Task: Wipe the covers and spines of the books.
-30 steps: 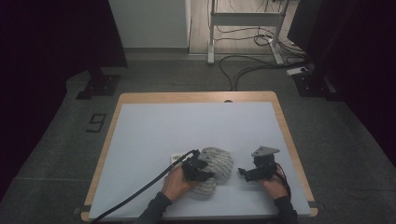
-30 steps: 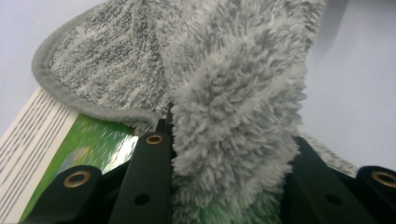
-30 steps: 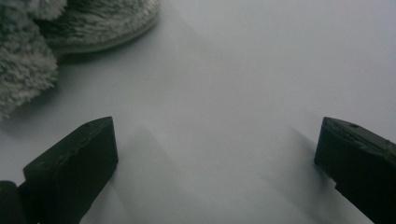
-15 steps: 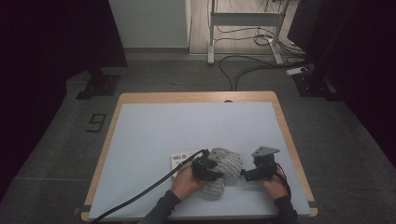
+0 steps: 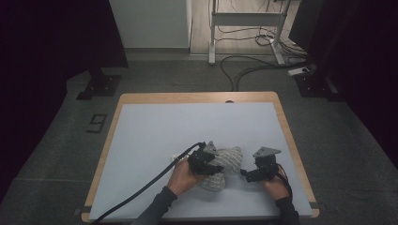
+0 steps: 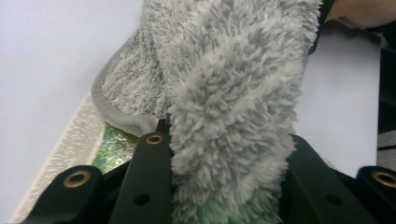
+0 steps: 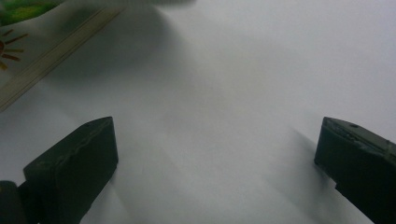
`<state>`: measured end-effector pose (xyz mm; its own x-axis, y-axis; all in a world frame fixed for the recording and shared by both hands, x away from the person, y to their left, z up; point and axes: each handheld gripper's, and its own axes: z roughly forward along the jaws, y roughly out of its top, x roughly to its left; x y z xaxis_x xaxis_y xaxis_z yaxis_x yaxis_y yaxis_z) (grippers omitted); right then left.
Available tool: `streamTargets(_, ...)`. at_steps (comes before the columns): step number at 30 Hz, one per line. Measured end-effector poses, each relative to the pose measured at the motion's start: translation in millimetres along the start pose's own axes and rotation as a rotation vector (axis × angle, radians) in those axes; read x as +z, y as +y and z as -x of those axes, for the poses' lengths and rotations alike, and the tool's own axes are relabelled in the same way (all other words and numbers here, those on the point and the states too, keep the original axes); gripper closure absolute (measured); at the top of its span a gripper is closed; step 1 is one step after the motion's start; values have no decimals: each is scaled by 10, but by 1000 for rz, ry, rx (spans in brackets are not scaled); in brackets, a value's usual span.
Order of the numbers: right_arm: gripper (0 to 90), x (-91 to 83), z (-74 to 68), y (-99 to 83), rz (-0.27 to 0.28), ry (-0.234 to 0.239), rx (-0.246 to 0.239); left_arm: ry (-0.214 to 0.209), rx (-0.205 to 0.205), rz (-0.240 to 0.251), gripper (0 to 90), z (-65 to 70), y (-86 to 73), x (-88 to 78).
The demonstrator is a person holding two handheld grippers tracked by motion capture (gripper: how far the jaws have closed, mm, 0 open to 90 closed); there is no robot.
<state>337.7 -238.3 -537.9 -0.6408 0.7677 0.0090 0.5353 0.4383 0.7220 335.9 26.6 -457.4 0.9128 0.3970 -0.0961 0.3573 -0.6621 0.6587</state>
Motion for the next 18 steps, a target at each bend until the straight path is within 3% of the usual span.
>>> streamTargets(8, 0, 0, 0, 0, 0, 0, 0, -4, 18, 15, 699, 7, 123, -123)
streamTargets(18, 0, -1, 0, 0, 0, 1, 0, 58, 19, -22, 681, -82, 76, -289)
